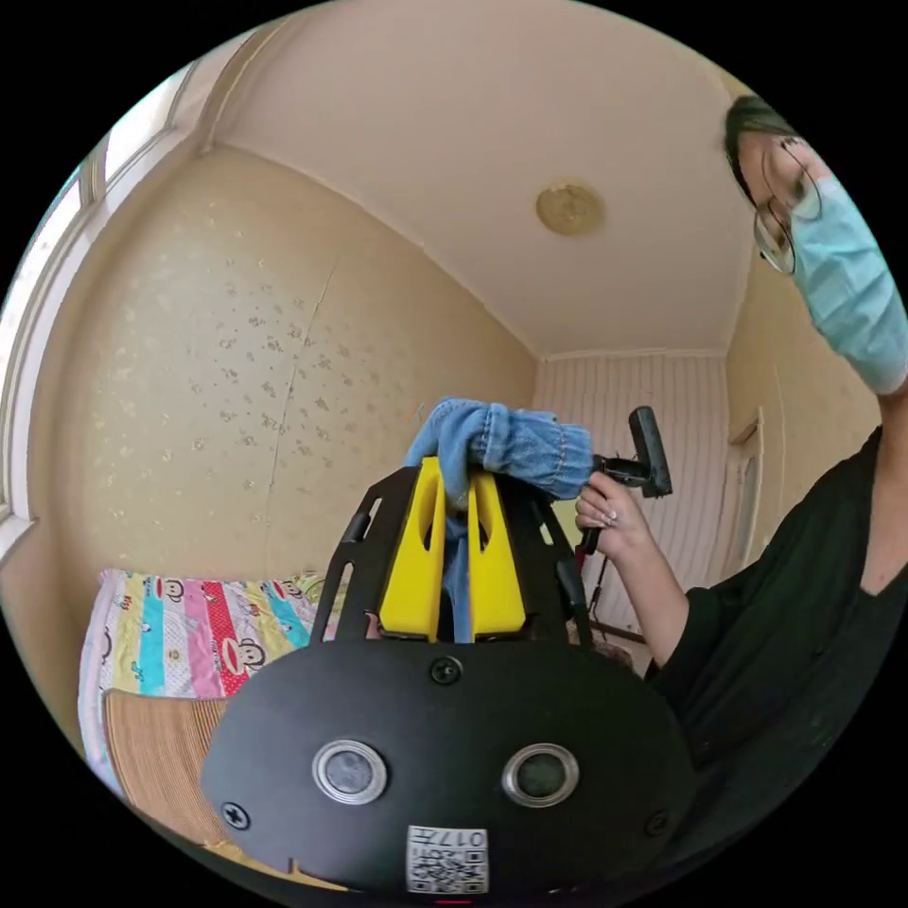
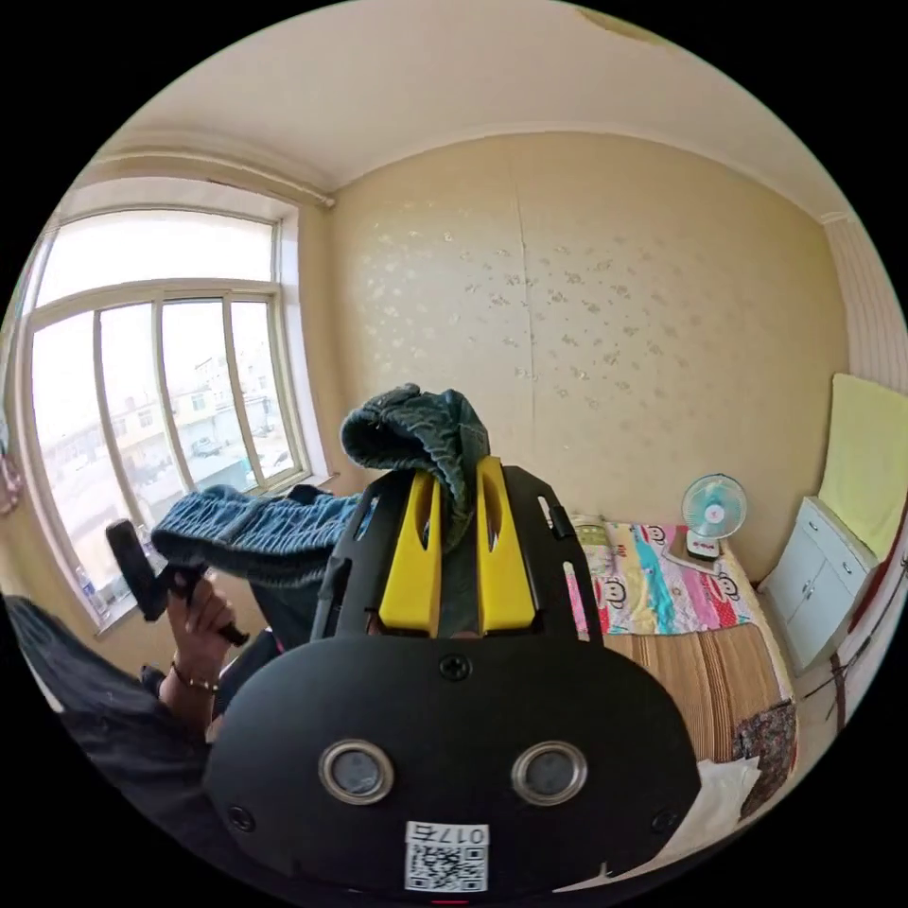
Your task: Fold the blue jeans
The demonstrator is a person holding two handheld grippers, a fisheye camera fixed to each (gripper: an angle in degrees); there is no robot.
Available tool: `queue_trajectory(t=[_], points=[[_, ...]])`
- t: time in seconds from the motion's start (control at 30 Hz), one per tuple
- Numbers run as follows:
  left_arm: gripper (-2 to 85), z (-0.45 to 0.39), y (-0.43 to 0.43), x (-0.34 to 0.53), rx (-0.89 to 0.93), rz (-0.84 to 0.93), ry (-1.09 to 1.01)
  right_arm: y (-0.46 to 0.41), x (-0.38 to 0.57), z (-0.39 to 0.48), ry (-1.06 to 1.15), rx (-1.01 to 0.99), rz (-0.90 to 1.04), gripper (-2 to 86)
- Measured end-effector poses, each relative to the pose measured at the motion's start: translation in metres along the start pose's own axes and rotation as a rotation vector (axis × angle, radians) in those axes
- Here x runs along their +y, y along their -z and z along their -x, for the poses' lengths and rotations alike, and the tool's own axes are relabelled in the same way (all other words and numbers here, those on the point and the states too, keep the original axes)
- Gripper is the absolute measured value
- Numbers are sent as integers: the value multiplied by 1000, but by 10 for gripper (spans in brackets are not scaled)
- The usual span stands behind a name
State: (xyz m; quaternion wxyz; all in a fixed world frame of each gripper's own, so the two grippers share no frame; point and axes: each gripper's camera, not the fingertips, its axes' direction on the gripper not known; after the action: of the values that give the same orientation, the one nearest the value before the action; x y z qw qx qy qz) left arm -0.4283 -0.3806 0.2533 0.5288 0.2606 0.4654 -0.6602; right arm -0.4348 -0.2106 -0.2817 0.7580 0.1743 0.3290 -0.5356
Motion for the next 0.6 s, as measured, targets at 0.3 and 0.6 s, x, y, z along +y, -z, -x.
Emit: queue_trajectory(t=[0.3, 0.6], points=[[24, -11, -68, -13, 174, 207, -139, -28, 82, -154, -338, -460, 151, 91], [20, 33, -133, 30, 50, 353, 59, -45, 154, -229, -635, -431, 275, 116]])
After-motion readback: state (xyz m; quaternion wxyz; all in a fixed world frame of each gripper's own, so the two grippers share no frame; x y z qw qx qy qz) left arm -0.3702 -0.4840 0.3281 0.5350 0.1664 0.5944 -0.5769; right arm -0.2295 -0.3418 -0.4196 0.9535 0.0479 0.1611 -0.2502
